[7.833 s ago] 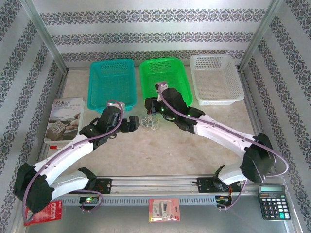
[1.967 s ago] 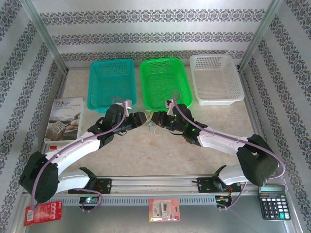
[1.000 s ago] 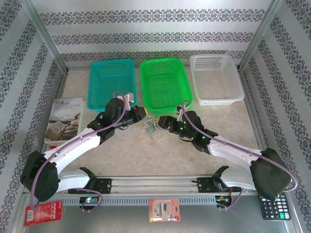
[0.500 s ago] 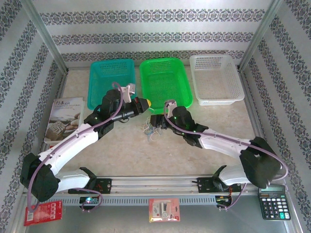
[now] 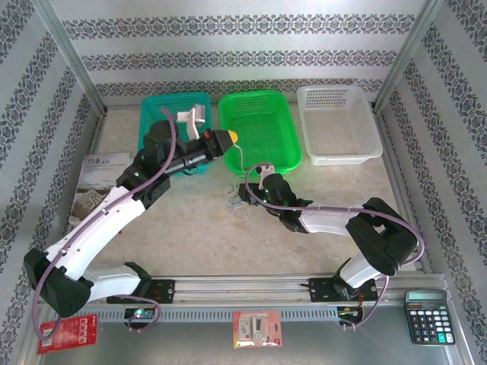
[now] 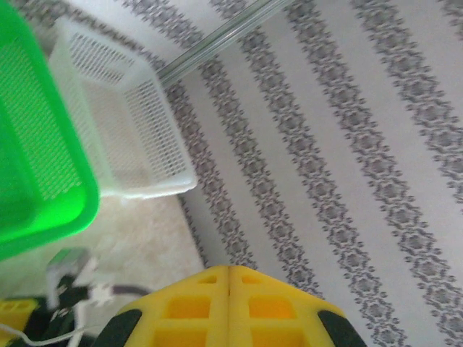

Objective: Untangle the cables

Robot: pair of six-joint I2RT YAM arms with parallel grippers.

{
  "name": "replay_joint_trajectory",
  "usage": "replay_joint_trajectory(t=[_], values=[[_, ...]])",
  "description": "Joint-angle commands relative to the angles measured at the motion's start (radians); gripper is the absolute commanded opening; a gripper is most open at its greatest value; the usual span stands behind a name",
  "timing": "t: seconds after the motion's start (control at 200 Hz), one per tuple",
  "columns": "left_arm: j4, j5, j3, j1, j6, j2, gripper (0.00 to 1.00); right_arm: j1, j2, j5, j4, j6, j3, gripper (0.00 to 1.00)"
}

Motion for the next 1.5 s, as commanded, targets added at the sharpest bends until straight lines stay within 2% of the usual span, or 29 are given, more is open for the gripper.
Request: replay_joint_trajectory(t=[0.0,0.23,0.495,0.644,0.789,1.119,1.284,1.494], values=[[-0.054,-0.015,0.097,-0.005,0.058,-0.005,0.0,0.012,0.024,0.05,0.066,0.042,-0.029,0.41],[-0.097,-0.051,0.218,0.018,0.117,0.031,0.0,0.013,0.059,0.064,0.085,0.074,-0.045,0.41],[-0.115,-0.077,0.276,0.094,0.137,0.043,0.0,0.013,0.059,0.057,0.095,0.093,-0.07,0.41],[-0.11,-0.068,0.297,0.136,0.134,0.039,0.0,0.012,0.056,0.061,0.097,0.099,-0.089,0.35],[-0.101,-0.062,0.322,0.166,0.13,0.031,0.0,0.013,0.051,0.064,0.097,0.107,-0.111,0.34],[-0.043,-0.039,0.439,0.204,0.107,0.055,0.0,0.012,0.049,0.081,0.097,0.139,-0.152,0.33],[-0.057,-0.055,0.503,0.217,0.136,0.074,0.0,0.012,0.039,0.084,0.089,0.147,-0.16,0.34],[-0.078,-0.087,0.611,0.257,0.166,0.107,0.0,0.013,0.032,0.088,0.08,0.149,-0.169,0.39]])
